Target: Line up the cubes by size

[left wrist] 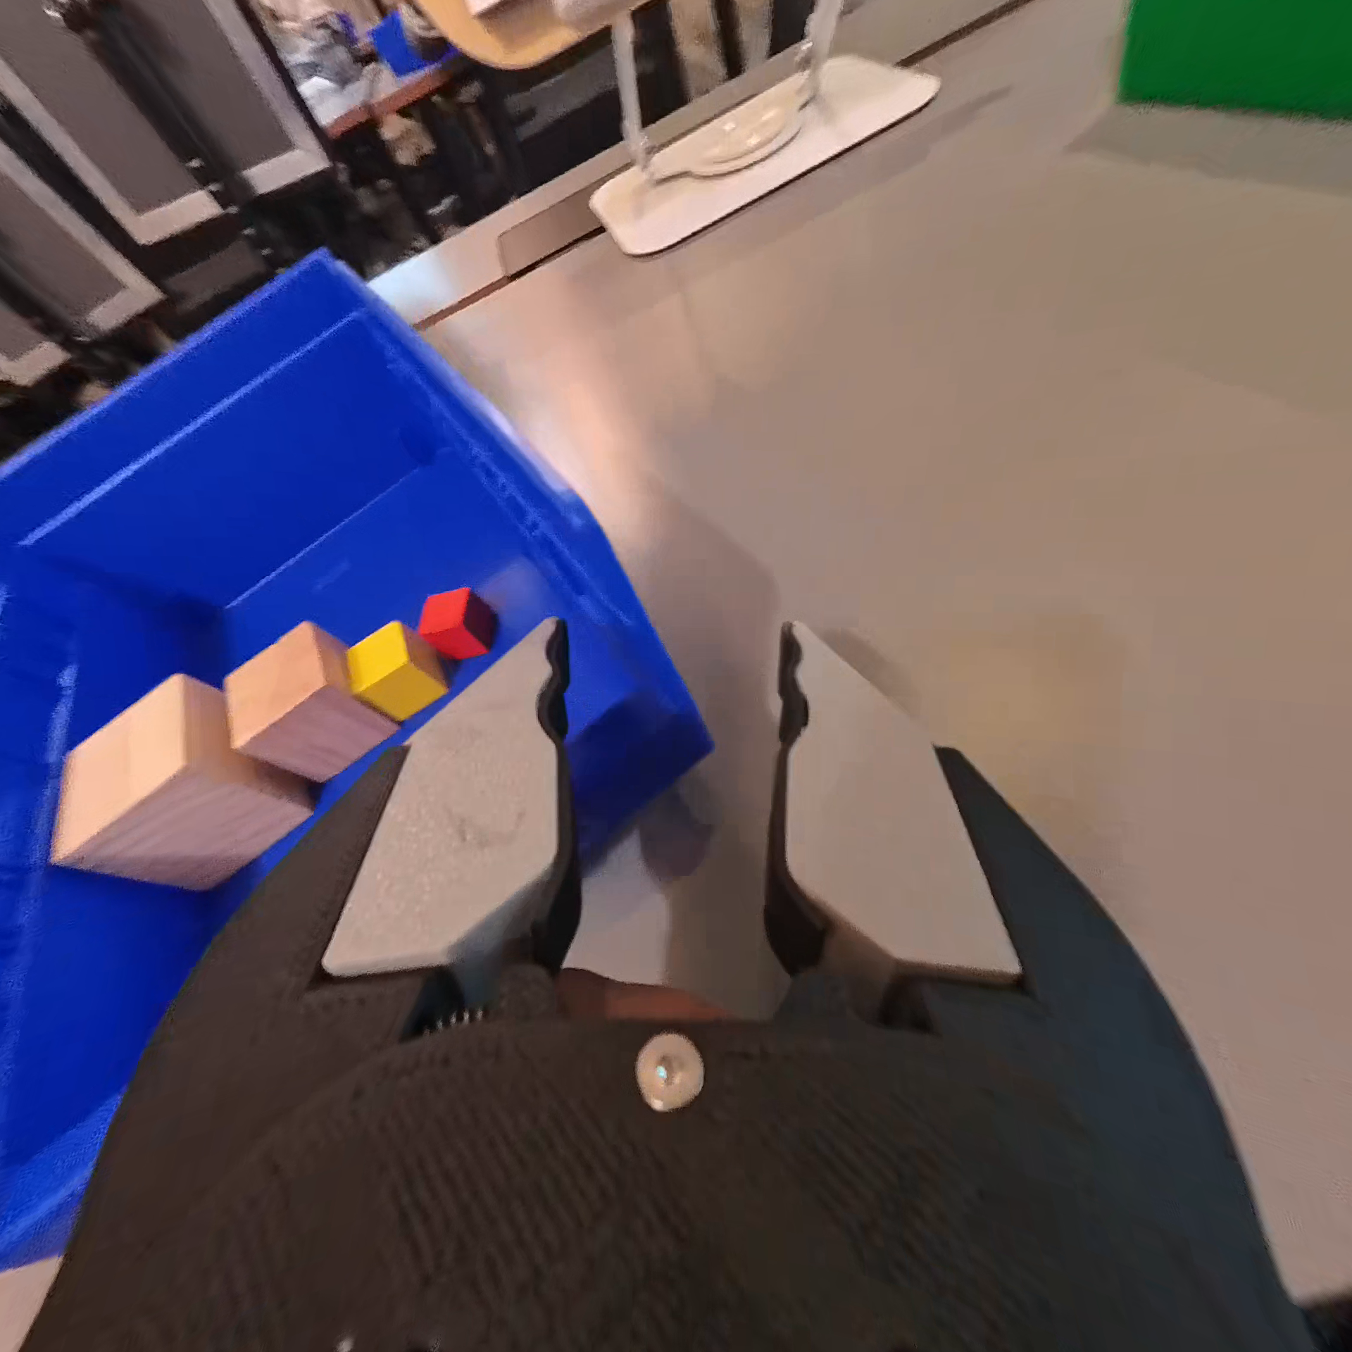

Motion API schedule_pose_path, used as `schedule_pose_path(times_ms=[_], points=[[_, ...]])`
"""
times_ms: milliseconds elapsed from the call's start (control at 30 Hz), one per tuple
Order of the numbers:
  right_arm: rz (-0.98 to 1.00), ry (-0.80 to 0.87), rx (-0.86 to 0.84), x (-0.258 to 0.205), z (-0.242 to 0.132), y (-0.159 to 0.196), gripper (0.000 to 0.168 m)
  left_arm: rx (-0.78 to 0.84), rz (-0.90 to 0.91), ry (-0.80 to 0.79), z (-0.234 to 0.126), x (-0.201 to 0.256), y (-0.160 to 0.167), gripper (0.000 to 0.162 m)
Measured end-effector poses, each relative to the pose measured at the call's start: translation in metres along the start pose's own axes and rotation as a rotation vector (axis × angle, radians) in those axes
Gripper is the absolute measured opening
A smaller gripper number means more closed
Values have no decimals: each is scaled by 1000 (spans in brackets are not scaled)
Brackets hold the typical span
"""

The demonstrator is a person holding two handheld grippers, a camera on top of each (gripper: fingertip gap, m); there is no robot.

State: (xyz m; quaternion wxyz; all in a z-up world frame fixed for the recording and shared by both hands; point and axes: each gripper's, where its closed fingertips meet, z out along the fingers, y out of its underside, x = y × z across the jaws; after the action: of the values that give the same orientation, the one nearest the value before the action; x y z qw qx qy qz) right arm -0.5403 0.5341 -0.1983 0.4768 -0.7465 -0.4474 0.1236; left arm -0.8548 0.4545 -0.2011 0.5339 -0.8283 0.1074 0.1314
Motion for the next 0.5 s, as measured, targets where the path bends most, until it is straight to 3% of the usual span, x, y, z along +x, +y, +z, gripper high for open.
schedule_pose_path(times_ms=[33, 67, 167, 500], points=[[-8, -2, 1, -2, 1, -1, 61, 11, 13, -37, 1, -7, -1, 49], [-11, 3, 3, -3, 2, -1, 63, 25, 16, -54, 1, -12, -2, 29], [-11, -6, 6, -9, 5, -3, 71, 11, -29, -17, 0, -18, 3, 23], [53, -118, 27, -37, 2, -17, 73, 1, -104, -86, -19, -72, 22, 37]])
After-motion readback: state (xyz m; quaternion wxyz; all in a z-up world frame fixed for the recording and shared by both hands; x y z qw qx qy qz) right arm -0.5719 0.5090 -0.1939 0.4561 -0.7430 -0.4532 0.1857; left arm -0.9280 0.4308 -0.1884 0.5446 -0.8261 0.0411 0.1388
